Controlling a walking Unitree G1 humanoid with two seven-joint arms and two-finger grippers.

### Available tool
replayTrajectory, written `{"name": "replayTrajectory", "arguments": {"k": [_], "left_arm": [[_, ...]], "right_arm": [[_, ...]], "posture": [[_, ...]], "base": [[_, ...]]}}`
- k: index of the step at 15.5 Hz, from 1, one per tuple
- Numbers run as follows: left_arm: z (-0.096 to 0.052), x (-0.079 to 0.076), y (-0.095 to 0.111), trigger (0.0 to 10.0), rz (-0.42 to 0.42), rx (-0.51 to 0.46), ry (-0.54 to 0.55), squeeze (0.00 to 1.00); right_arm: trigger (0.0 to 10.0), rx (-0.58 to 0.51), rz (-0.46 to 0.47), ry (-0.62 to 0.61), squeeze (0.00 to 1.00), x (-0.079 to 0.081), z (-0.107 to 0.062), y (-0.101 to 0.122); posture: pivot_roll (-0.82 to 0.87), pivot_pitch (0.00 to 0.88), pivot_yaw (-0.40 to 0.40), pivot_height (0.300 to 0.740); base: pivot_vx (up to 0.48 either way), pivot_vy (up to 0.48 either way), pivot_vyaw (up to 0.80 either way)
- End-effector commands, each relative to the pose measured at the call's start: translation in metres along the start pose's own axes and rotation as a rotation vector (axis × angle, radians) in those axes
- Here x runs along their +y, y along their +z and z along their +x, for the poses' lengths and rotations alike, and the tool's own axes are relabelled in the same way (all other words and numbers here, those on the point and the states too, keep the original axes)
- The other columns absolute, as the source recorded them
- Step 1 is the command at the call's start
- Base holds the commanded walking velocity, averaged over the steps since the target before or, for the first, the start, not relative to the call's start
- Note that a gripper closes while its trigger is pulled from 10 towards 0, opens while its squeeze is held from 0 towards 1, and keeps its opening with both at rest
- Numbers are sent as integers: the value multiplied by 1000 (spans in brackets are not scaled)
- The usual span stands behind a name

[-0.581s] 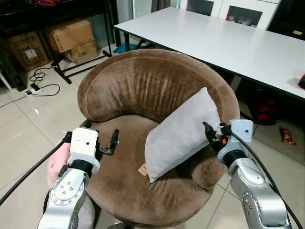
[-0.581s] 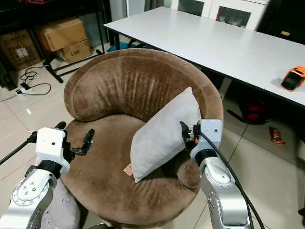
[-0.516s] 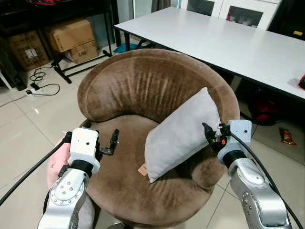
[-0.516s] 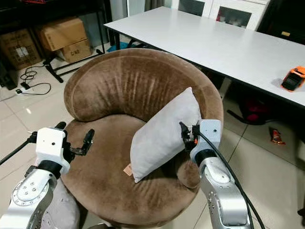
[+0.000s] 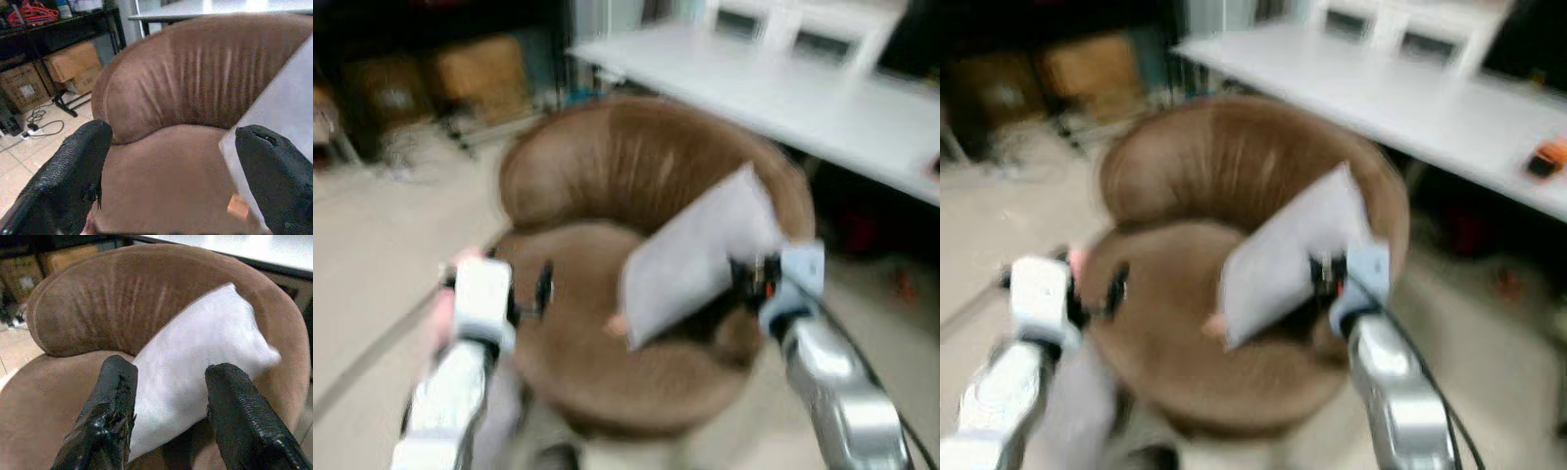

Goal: Move the pillow to the sofa from floor

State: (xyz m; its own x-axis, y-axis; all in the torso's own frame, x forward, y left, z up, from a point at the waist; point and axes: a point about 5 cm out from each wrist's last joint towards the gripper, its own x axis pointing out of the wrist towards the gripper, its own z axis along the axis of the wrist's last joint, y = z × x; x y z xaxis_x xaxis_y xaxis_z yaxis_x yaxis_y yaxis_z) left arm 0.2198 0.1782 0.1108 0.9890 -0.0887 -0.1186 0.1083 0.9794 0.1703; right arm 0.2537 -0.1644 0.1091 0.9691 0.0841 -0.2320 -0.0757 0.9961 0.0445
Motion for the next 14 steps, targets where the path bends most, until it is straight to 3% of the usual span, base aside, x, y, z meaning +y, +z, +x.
{"name": "replayTrajectory", "arguments": {"k": [1,8,14], "left_arm": [[6,1,11,10000,20,-47,3,0],[4,2,10,10000,2,-45,43,0],[4,-1,8,10000,-8,-40,41,0]], "right_arm": [[10000,4,-2,-19,0,-4,-1,1],[10000,50,-49,5,0,-6,5,-5],[10000,61,-62,40,0,-3,1,-7]], "posture": [[-105,0,-5,740],[-99,0,-25,740],[-106,0,-29,740]], "base": [[-240,0,0],[-69,0,0],[0,324,0]]}}
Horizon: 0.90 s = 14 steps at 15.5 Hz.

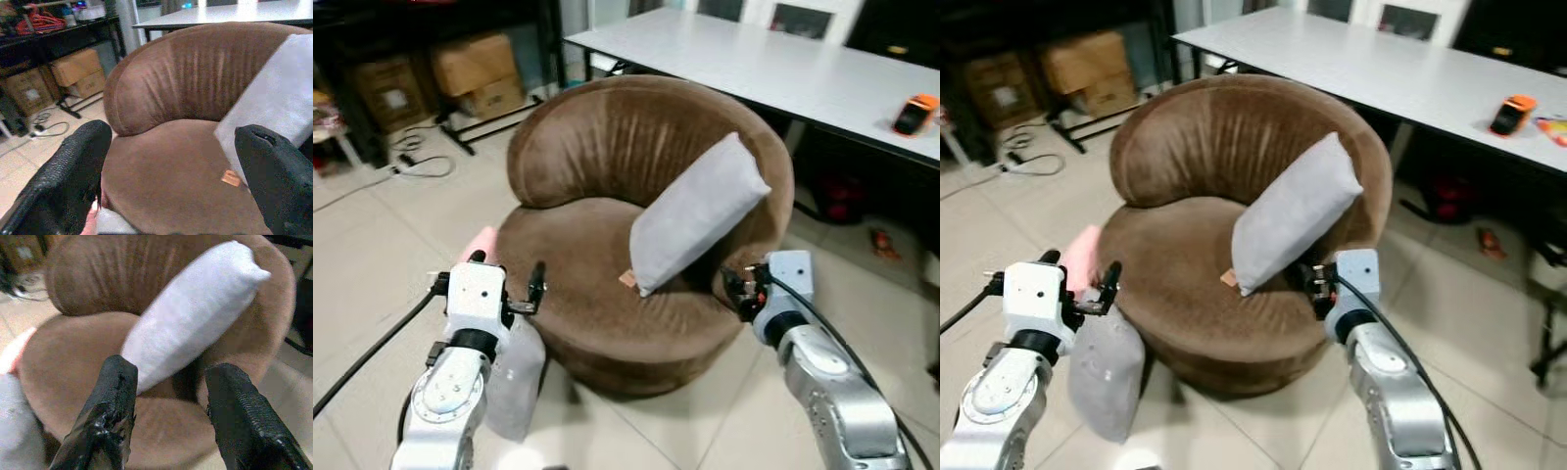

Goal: Move the pillow to the sofa from floor

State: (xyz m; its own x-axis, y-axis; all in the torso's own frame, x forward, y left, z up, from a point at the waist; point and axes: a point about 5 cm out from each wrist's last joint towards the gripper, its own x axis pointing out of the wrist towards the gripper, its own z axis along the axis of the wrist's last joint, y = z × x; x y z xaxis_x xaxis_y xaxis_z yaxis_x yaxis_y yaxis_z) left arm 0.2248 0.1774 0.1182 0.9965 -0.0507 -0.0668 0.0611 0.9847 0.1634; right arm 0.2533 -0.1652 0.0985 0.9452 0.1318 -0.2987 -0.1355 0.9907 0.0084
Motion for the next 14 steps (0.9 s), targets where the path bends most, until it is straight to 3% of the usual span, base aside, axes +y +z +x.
{"name": "replayTrajectory", "arguments": {"k": [1,14], "left_arm": [[-1,-2,-1,10000,4,5,-4,0],[0,-2,-3,10000,-1,8,-3,0]], "right_arm": [[10000,-6,-10,-5,0,-2,-1,3],[10000,4,-22,14,0,-2,1,1]], "posture": [[-106,0,-30,740],[-104,0,-44,740]], "base": [[0,334,0],[0,335,0]]}}
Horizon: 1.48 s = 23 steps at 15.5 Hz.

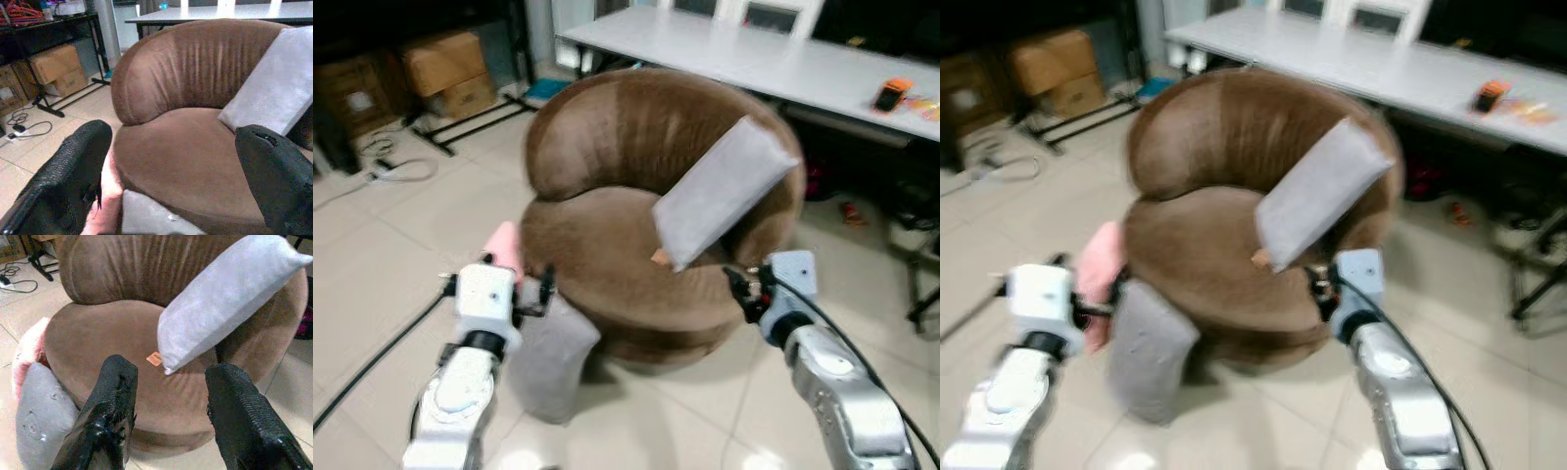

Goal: Move the pillow to the sofa from floor

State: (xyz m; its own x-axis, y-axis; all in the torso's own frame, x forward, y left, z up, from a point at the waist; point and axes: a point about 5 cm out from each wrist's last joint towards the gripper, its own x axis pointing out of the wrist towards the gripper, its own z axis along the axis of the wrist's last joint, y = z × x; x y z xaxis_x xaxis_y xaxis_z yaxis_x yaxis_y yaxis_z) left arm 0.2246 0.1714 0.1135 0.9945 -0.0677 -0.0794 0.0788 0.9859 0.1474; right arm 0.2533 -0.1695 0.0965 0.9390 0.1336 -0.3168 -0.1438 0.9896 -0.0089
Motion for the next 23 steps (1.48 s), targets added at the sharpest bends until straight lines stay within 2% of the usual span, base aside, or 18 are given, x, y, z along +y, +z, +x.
{"name": "replayTrajectory", "arguments": {"k": [1,10,16,17,19,23], "left_arm": [[0,4,1,10000,13,-3,17,0],[2,6,2,10000,6,-14,22,0],[4,6,1,10000,10,-16,36,0],[3,12,3,10000,6,-27,58,0],[3,14,3,10000,8,-26,61,0],[2,14,3,10000,17,-22,55,0]], "right_arm": [[10000,-15,-3,13,0,3,1,3],[10000,-13,0,13,0,3,2,4],[10000,-5,-6,31,0,3,1,4],[10000,-6,-17,58,0,7,1,4],[10000,-1,-7,52,0,7,1,3],[10000,4,9,21,0,6,4,1]], "posture": [[-103,0,-45,740],[-108,0,-44,740],[-114,0,-44,740],[-114,0,-43,740],[-112,0,-43,740],[-98,0,-43,740]], "base": [[0,334,0],[0,362,0],[0,0,0],[322,0,800],[321,0,691],[323,0,0]]}}
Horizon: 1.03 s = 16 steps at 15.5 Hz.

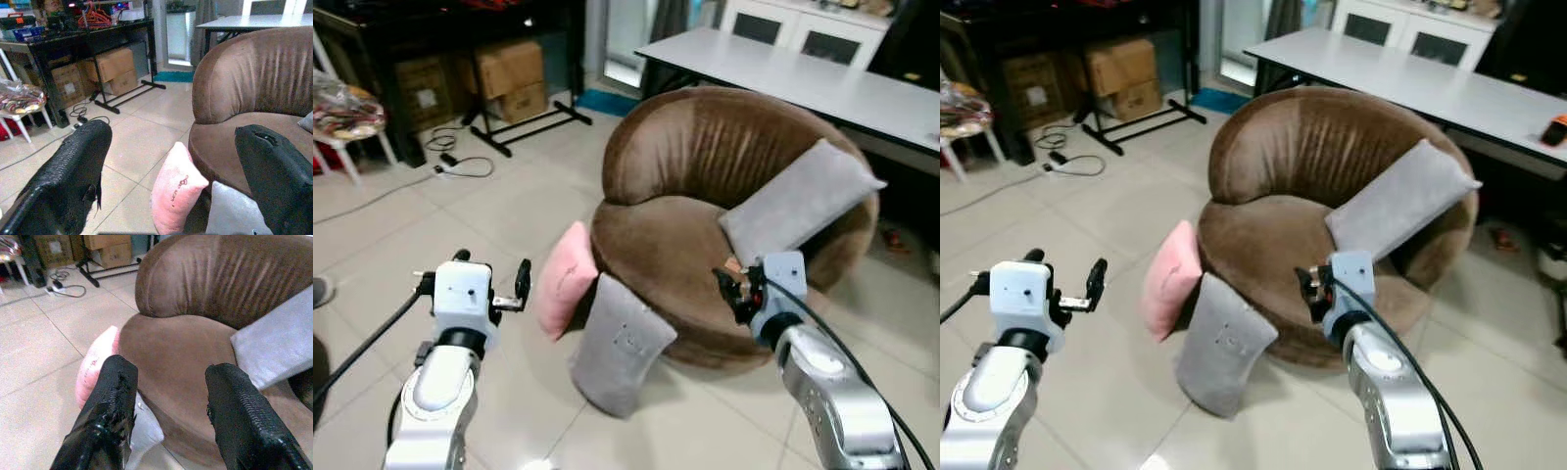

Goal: Move the pillow to the sofa from floor

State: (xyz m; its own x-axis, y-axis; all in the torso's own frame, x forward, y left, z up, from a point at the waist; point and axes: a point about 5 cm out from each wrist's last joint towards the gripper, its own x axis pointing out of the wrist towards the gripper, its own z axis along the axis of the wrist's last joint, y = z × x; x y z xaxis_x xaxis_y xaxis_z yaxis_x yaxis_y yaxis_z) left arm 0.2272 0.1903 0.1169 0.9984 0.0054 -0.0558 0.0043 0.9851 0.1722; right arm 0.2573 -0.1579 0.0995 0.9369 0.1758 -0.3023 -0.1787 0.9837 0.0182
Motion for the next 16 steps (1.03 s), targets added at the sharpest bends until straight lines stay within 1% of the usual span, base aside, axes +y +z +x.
{"name": "replayTrajectory", "arguments": {"k": [1,6,8,12,16], "left_arm": [[0,-5,2,10000,0,-9,-22,0],[-2,-3,2,10000,10,-5,-18,0],[-2,-3,2,10000,11,-7,-18,0],[-1,-3,2,10000,13,-10,-22,0],[0,-3,3,10000,13,-11,-22,0]], "right_arm": [[10000,21,-3,-21,0,-4,0,-5],[10000,29,4,-33,0,-5,3,-9],[10000,25,-15,-38,0,-6,5,-10],[10000,18,-18,-49,0,-8,3,-10],[10000,6,-56,-25,0,-4,2,-8]], "posture": [[-96,0,-44,740],[-94,0,-43,740],[-94,0,-42,740],[-95,0,-39,740],[-93,0,-39,740]], "base": [[322,0,0],[323,0,0],[324,0,0],[316,0,0],[309,0,0]]}}
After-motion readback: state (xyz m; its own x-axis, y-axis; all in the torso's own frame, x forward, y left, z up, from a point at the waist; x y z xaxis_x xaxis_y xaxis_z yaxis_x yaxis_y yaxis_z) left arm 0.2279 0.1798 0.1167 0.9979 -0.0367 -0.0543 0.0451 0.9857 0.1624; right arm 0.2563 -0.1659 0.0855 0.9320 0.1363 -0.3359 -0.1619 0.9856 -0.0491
